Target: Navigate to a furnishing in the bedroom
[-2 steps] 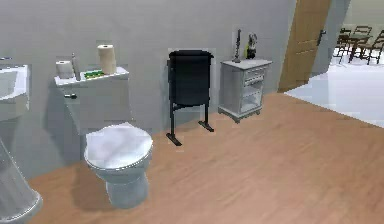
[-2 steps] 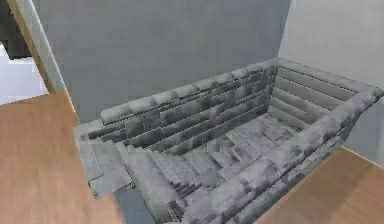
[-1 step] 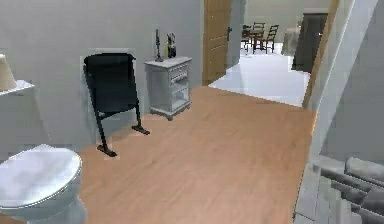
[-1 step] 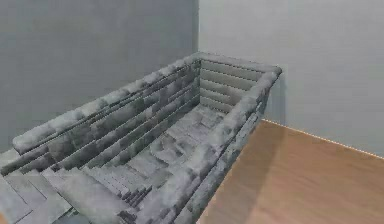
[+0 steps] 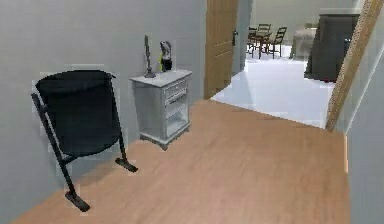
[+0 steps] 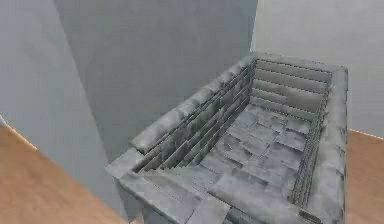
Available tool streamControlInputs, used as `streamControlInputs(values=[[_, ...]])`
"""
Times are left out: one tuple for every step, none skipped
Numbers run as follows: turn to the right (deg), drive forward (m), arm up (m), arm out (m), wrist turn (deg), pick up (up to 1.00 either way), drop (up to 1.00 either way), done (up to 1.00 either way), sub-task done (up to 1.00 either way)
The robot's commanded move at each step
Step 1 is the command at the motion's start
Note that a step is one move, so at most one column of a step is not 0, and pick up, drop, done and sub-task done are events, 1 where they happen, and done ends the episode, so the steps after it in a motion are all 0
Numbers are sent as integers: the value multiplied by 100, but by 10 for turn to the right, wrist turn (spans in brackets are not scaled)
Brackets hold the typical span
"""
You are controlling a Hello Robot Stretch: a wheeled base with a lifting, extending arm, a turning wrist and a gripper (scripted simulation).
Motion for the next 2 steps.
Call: streamControlInputs(values=[[270, 0, 0, 0, 0, 0, 0, 0, 0], [30, 0, 0, 0, 0, 0, 0, 0, 0]])
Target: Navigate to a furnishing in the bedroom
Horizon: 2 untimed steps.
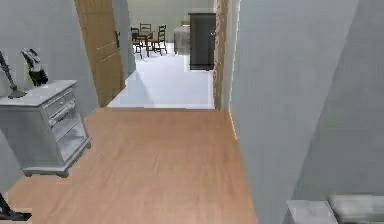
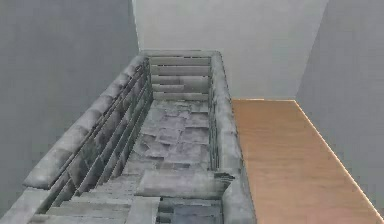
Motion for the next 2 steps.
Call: streamControlInputs(values=[[0, 100, 0, 0, 0, 0, 0, 0, 0], [0, 100, 0, 0, 0, 0, 0, 0, 0]])
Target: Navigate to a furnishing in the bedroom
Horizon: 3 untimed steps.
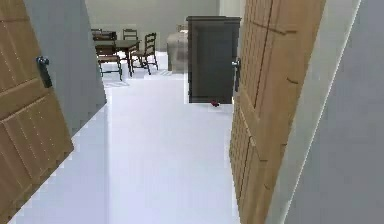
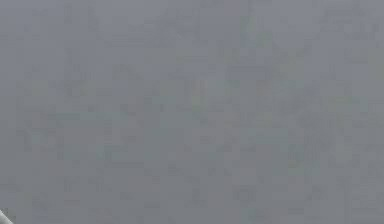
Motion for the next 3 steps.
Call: streamControlInputs(values=[[0, 100, 0, 0, 0, 0, 0, 0, 0], [0, 100, 0, 0, 0, 0, 0, 0, 0], [-60, 0, 0, 0, 0, 0, 0, 0, 0]])
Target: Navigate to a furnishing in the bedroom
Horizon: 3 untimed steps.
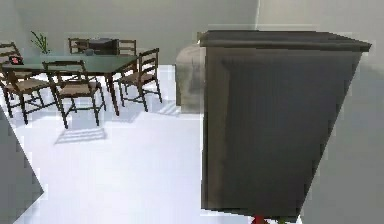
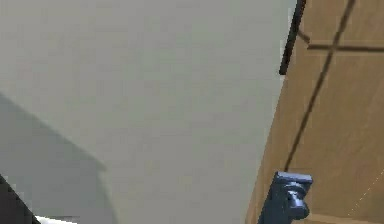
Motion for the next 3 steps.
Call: streamControlInputs(values=[[0, 25, 0, 0, 0, 0, 0, 0, 0], [210, 0, 0, 0, 0, 0, 0, 0, 0], [0, 0, 0, 0, 0, 0, 0, 100, 0]])
